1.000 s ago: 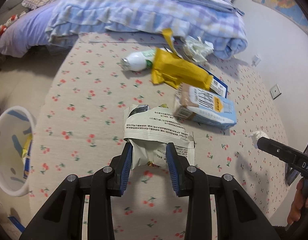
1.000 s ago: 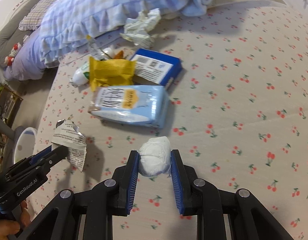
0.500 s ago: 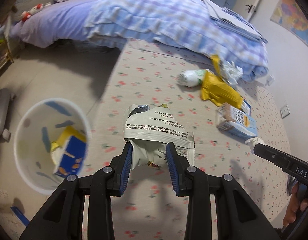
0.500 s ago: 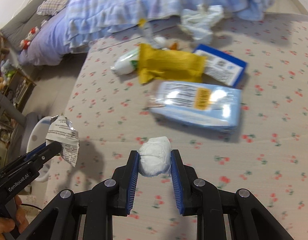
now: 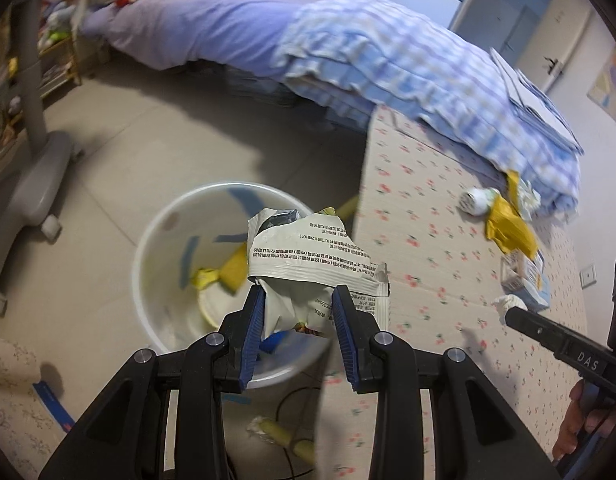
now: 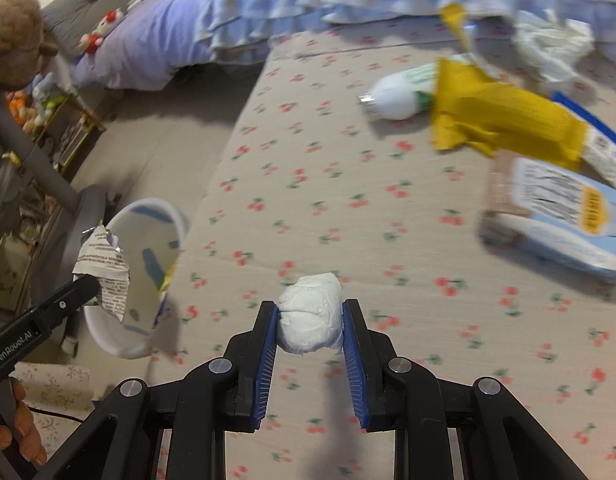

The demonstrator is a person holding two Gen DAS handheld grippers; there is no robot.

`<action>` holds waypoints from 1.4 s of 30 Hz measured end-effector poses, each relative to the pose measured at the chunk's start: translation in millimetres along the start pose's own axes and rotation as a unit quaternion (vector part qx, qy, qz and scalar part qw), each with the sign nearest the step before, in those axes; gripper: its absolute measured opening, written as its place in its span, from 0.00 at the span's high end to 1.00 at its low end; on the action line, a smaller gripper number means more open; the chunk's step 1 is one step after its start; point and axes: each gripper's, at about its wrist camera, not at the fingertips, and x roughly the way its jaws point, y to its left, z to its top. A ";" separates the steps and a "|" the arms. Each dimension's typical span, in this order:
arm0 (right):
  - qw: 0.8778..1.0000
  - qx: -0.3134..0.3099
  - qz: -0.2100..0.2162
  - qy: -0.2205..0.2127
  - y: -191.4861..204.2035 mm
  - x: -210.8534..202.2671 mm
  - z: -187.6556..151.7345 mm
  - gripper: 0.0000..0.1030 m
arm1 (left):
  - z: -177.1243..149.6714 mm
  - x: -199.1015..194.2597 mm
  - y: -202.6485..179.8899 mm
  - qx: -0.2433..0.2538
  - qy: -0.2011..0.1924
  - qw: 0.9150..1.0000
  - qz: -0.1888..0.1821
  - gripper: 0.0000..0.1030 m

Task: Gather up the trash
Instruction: 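Carry the paper wrapper and tissue over the white wastebasket with both tools, then open the left tool to drop the wrapper while the right tool drops the tissue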

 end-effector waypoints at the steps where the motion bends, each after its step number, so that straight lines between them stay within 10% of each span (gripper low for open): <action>1: 1.000 -0.003 0.002 0.001 5.0 2.7 -0.1 0.71 | 0.6 -1.3 5.4 -0.004 -0.001 1.000 0.002 0.64; 18: 0.998 -0.038 0.043 0.021 85.7 56.2 2.6 0.71 | 1.5 -10.4 76.3 -0.034 0.021 0.991 0.127 0.16; 31: 0.996 -0.050 0.074 0.027 119.7 93.3 4.9 0.69 | 0.9 -12.6 88.4 -0.022 0.025 0.989 0.146 0.15; 34: 0.993 -0.033 0.114 0.023 117.2 94.1 8.6 0.42 | 1.5 -11.7 90.6 -0.027 0.027 0.989 0.144 0.15; 42: 0.993 -0.060 0.101 0.008 122.8 81.8 11.1 0.39 | 0.3 -9.6 87.5 -0.028 0.033 0.990 0.137 0.15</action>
